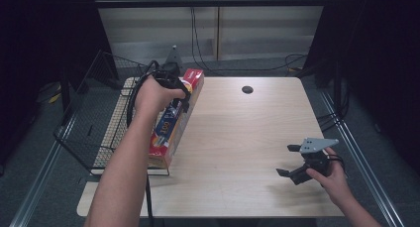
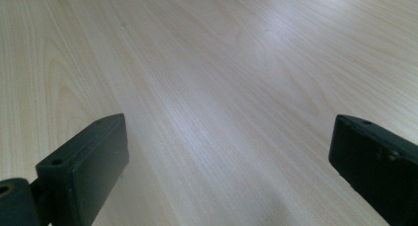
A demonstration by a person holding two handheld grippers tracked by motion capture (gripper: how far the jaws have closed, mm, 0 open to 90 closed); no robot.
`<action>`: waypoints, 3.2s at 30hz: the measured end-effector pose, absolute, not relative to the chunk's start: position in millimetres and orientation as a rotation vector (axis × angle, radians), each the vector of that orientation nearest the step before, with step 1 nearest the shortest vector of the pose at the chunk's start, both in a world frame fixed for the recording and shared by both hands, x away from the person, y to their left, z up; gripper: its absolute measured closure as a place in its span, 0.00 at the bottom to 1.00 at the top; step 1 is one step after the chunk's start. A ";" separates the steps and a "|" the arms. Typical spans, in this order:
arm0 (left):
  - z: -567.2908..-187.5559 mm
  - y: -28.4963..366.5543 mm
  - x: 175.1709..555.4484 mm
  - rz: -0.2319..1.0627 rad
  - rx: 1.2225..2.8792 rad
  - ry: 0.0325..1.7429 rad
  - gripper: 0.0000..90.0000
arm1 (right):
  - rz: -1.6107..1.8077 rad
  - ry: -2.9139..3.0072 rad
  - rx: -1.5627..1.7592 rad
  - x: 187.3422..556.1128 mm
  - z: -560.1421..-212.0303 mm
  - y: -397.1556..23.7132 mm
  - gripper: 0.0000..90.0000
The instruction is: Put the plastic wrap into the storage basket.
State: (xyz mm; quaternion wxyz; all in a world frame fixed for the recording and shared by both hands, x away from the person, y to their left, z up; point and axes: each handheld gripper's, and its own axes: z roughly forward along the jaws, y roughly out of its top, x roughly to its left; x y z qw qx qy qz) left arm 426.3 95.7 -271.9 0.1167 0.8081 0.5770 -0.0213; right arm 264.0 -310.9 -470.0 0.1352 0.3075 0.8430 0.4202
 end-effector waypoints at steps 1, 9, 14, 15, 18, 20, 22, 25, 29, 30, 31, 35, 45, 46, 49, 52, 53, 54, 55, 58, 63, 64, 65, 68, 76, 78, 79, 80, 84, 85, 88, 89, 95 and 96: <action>-271.3 97.0 426.3 -0.059 2.355 1.695 0.50 | 1.210 2.443 0.894 264.0 -470.1 -311.1 0.02; -265.1 110.8 426.7 -0.041 2.336 1.730 0.51 | 1.205 2.443 0.894 263.6 -470.3 -311.6 0.02; -262.0 119.0 426.6 -0.030 2.312 1.763 0.51 | 1.204 2.445 0.894 263.6 -470.4 -311.1 0.02; -261.1 120.8 426.8 -0.025 2.325 1.763 0.51 | 1.201 2.442 0.896 263.4 -470.6 -310.4 0.02; -258.6 125.7 426.8 -0.019 2.304 1.781 0.50 | 1.207 2.448 0.888 263.8 -471.1 -310.0 0.02; -257.3 128.6 427.6 -0.016 2.309 1.776 0.51 | 1.199 2.446 0.895 263.8 -471.3 -309.9 0.02; -255.9 131.2 428.4 -0.011 2.294 1.786 0.50 | 1.199 2.447 0.895 263.9 -471.5 -309.6 0.02; -253.8 134.4 429.7 -0.010 2.294 1.785 0.51 | 1.199 2.447 0.894 263.9 -471.5 -309.6 0.02; -250.1 141.2 431.6 -0.007 2.277 1.794 0.50 | 1.205 2.456 0.889 264.0 -472.2 -309.3 0.02; -250.1 141.2 431.6 -0.007 2.277 1.794 0.51 | 1.205 2.456 0.889 264.0 -472.2 -309.3 0.02; -250.3 141.6 431.4 0.000 2.266 1.807 0.51 | 1.203 2.456 0.891 264.0 -472.2 -309.2 0.02; -249.0 148.2 432.2 -0.003 2.258 1.823 0.51 | 1.201 2.456 0.892 263.6 -472.0 -308.9 0.02; -246.8 164.0 430.8 0.018 2.228 1.862 0.51 | 1.198 2.458 0.885 263.8 -472.5 -308.0 0.02; -246.8 165.5 430.7 0.020 2.222 1.869 0.51 | 1.198 2.458 0.886 263.8 -472.5 -308.0 0.02; -246.8 170.8 430.1 0.016 2.208 1.890 0.50 | 1.192 2.462 0.883 264.0 -473.2 -307.2 0.02; -246.5 173.5 429.9 0.025 2.210 1.889 0.51 | 1.190 2.463 0.880 264.0 -473.5 -306.8 0.02; -246.5 174.6 429.8 0.024 2.211 1.887 0.51 | 1.191 2.464 0.881 264.0 -473.4 -306.8 0.02; -246.4 175.8 429.8 0.024 2.207 1.894 0.51 | 1.189 2.462 0.881 264.1 -473.5 -306.9 0.02; -246.3 176.8 429.8 0.017 2.204 1.898 0.51 | 1.189 2.462 0.881 264.1 -473.5 -306.9 0.02; -246.3 180.2 429.9 0.025 2.198 1.908 0.50 | 1.195 2.460 0.879 263.9 -473.4 -307.0 0.02; -245.1 186.3 429.3 0.033 2.183 1.927 0.50 | 1.196 2.466 0.878 263.8 -473.4 -306.7 0.02; -245.1 186.3 429.3 0.033 2.183 1.927 0.51 | 1.196 2.466 0.878 263.8 -473.4 -306.7 0.02; -244.8 186.8 429.2 0.038 2.182 1.933 0.51 | 1.197 2.466 0.877 263.9 -473.4 -306.7 0.02; -244.6 189.6 428.9 0.037 2.175 1.940 0.51 | 1.196 2.466 0.878 263.8 -473.4 -306.8 0.02; -243.2 196.3 429.0 0.036 2.170 1.953 0.51 | 1.197 2.469 0.877 263.7 -473.5 -306.5 0.02; -242.5 198.1 428.7 0.040 2.164 1.956 0.51 | 1.196 2.467 0.878 263.6 -473.5 -306.6 0.02; -241.4 200.8 428.3 0.041 2.157 1.964 0.51 | 1.197 2.467 0.879 263.5 -473.4 -306.6 0.02; -241.4 200.8 428.3 0.041 2.157 1.964 0.50 | 1.197 2.468 0.879 263.3 -473.4 -306.5 0.02; -239.9 203.9 427.5 0.047 2.155 1.968 0.51 | 1.194 2.471 0.879 263.6 -473.5 -306.4 0.02; -239.0 204.9 427.4 0.042 2.151 1.974 0.51 | 1.198 2.469 0.875 263.6 -473.4 -306.2 0.02; -237.7 206.3 427.5 0.041 2.149 1.977 0.51 | 1.198 2.470 0.879 263.4 -473.3 -306.3 0.02; -236.2 207.8 427.6 0.046 2.141 1.976 0.51 | 1.195 2.463 0.877 263.5 -473.3 -306.7 0.02; -234.1 211.4 428.2 0.042 2.139 1.981 0.51 | 1.194 2.463 0.878 263.3 -473.1 -306.9 0.02; -234.3 211.9 428.2 0.050 2.136 1.987 0.51 | 1.193 2.461 0.878 263.3 -473.1 -307.0 0.02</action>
